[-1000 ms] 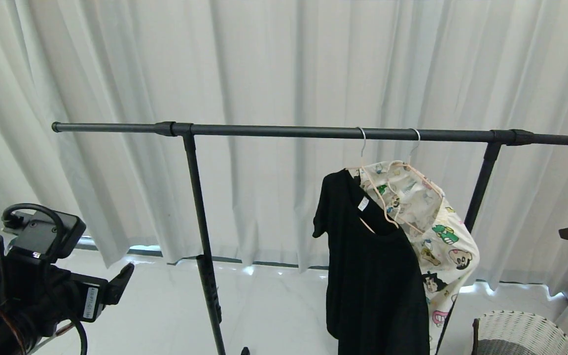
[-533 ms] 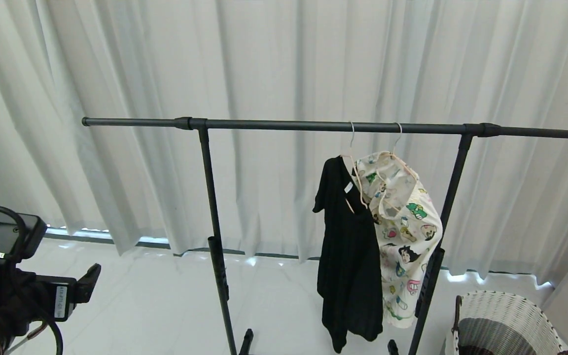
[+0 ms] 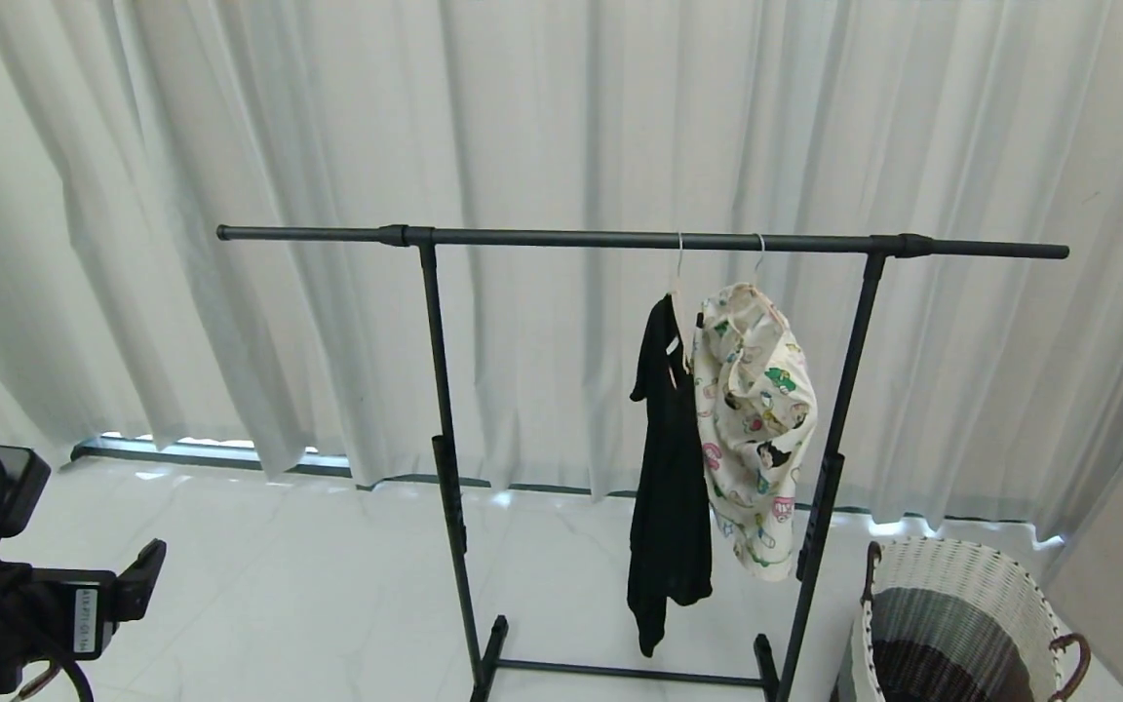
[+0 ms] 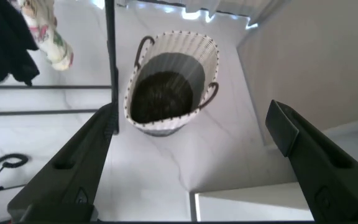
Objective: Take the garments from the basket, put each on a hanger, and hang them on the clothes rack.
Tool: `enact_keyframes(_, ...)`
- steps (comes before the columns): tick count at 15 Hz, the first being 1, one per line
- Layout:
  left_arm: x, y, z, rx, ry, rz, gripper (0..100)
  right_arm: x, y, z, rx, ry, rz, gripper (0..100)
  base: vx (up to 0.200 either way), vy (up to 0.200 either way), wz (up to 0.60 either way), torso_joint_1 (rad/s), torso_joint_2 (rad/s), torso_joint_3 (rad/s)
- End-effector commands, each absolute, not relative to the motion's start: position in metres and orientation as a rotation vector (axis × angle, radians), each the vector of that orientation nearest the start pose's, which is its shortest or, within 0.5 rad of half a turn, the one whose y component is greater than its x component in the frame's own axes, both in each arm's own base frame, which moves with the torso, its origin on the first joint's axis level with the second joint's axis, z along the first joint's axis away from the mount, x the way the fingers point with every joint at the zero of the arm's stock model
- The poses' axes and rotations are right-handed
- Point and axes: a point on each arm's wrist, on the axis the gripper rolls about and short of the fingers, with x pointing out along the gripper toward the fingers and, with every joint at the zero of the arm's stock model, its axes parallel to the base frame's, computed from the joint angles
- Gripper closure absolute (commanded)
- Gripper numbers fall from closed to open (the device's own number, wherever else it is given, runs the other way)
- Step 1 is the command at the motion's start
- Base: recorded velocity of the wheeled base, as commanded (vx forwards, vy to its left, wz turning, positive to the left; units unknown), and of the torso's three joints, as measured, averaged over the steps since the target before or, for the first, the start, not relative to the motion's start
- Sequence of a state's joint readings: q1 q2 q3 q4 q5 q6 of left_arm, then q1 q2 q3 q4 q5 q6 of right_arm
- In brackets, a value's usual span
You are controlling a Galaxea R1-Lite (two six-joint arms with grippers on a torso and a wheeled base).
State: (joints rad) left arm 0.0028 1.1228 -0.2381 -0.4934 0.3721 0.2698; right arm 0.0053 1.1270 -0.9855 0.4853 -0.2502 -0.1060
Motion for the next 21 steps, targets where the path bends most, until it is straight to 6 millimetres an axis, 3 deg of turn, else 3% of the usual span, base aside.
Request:
enact_keyframes(1, 0.131, 0.009, 0.144, 0.336, 0.435, 0.317, 0, 0.138, -0.005, 0.259, -0.185, 0.647, -0.201, 0, 0.0, 0.0, 0.0, 0.0, 0.0, 0.0)
enact_keyframes(6, 0.118, 0.009, 0.14, 0.329, 0.423, 0.324, 0, 0.135, -0.005, 0.256, -0.187, 0.652, -0.201, 0, 0.0, 0.0, 0.0, 0.0, 0.0, 0.0)
enact_keyframes(12, 0.08, 0.009, 0.125, 0.295, 0.36, 0.339, 0, 0.119, -0.005, 0.245, -0.189, 0.664, -0.201, 0, 0.0, 0.0, 0.0, -0.122, 0.28, 0.157)
enact_keyframes(17, 0.068, 0.015, 0.134, 0.276, 0.285, 0.495, 0, 0.088, -0.005, 0.233, -0.19, 0.634, -0.217, 0, 0.0, 0.0, 0.0, -0.211, 0.49, 0.281)
enact_keyframes(21, 0.052, 0.016, 0.136, 0.266, 0.21, 0.548, 0, 0.052, -0.006, 0.219, -0.201, 0.574, -0.233, 0, 0.0, 0.0, 0.0, -0.194, 0.48, 0.287)
